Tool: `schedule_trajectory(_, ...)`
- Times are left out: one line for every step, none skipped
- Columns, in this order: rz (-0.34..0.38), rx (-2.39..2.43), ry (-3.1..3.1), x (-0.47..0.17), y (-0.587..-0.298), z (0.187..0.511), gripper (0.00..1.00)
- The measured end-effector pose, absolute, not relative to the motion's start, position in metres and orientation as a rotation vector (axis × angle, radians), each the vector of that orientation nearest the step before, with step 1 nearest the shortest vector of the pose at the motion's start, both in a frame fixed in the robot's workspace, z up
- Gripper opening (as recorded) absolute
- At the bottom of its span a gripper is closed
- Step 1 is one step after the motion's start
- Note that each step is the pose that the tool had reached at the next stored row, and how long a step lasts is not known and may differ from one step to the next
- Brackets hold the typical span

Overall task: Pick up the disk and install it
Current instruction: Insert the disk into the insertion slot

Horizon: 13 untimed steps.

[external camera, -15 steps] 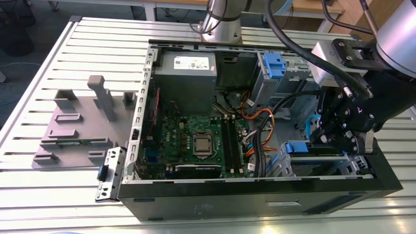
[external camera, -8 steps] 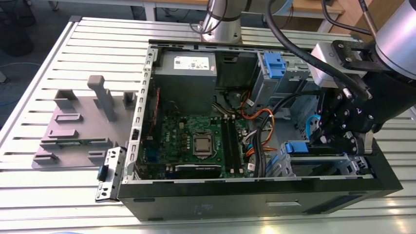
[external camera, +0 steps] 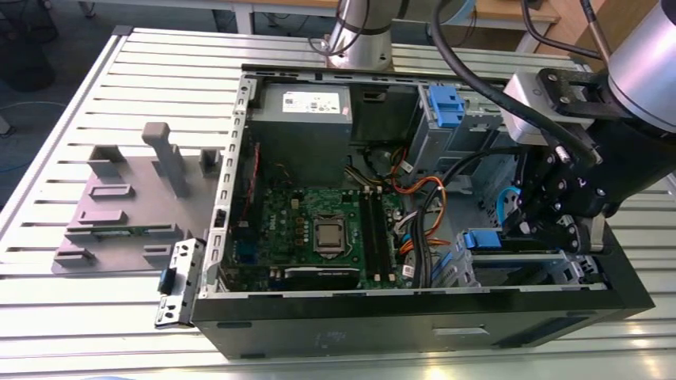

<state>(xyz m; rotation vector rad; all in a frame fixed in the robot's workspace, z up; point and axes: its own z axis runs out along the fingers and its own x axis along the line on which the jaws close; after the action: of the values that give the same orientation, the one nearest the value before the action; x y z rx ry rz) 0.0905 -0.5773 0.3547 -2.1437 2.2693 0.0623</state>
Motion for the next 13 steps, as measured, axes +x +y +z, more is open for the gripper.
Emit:
schedule_trajectory(0.062,-2.144,2.269,0.0906,-0.5773,0.3544,0.11)
schedule_trajectory(0.062,-2.144,2.269,0.0906,-0.5773,0.3541,0.11)
schedule_trajectory(0.062,-2.144,2.269,0.0907,-0.5773,0.3539,0.11)
schedule_trajectory(0.062,-2.144,2.269,0.0907,-0.5773,0.3536,0.11)
schedule_trajectory(0.062,-2.144,2.269,0.0908,-0.5773,0.3533,0.11)
schedule_trajectory(0.062,-2.144,2.269,0.0910,-0.5773,0.3530,0.11)
schedule_trajectory(0.062,-2.144,2.269,0.0911,-0.5773,0.3527,0.11)
schedule_trajectory(0.062,-2.144,2.269,0.0913,-0.5773,0.3525,0.11)
schedule_trajectory(0.062,-2.144,2.269,0.0915,-0.5773,0.3522,0.11)
schedule_trajectory(0.062,-2.144,2.269,0.0917,-0.5773,0.3520,0.11)
schedule_trajectory(0.062,-2.144,2.269,0.0921,-0.5773,0.3518,0.11)
schedule_trajectory(0.062,-2.144,2.269,0.0926,-0.5773,0.3516,0.11)
schedule_trajectory(0.062,-2.144,2.269,0.0931,-0.5773,0.3515,0.11)
